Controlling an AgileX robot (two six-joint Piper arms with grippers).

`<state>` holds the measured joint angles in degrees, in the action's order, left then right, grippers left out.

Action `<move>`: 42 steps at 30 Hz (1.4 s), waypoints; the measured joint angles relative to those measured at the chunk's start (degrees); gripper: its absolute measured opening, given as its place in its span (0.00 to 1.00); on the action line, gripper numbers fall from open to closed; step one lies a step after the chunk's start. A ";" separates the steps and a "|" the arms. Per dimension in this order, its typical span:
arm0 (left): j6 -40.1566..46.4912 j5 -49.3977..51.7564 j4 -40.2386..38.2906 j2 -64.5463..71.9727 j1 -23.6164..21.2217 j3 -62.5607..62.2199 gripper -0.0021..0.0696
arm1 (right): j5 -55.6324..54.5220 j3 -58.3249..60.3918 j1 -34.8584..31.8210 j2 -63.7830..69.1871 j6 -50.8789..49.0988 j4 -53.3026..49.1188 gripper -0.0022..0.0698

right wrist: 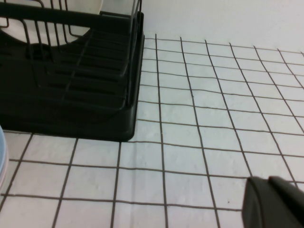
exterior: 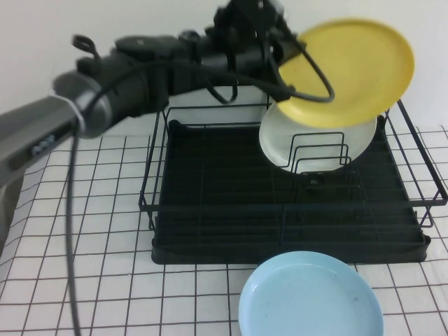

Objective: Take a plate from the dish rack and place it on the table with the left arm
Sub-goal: Place the plate from the table

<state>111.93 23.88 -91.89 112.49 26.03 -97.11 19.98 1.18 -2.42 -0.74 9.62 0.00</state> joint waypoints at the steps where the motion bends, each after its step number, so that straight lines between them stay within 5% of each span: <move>1: 0.00 0.00 -0.14 -1.59 0.00 0.00 0.11 | 0.00 0.00 0.00 0.00 0.00 0.00 0.02; 11: -10.70 0.44 0.92 -14.60 0.00 -0.12 0.11 | 0.00 0.00 0.00 0.00 0.00 0.00 0.02; 21: -56.41 15.94 26.50 -20.66 -0.10 -0.48 0.11 | 0.00 0.00 0.00 0.00 0.00 0.00 0.02; 27: -75.22 31.51 42.33 -18.98 -0.10 -0.48 0.11 | 0.00 0.00 0.00 0.00 0.00 0.00 0.02; 35: -80.05 41.98 46.95 -17.76 -0.10 5.49 0.11 | 0.00 0.00 0.00 0.00 0.00 0.00 0.02; 42: -80.17 34.64 43.72 -17.66 0.56 21.58 0.11 | 0.00 0.00 0.00 0.00 0.00 0.00 0.02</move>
<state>31.76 58.52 -48.17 94.83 26.59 -75.53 19.98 1.18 -2.42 -0.74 9.62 0.00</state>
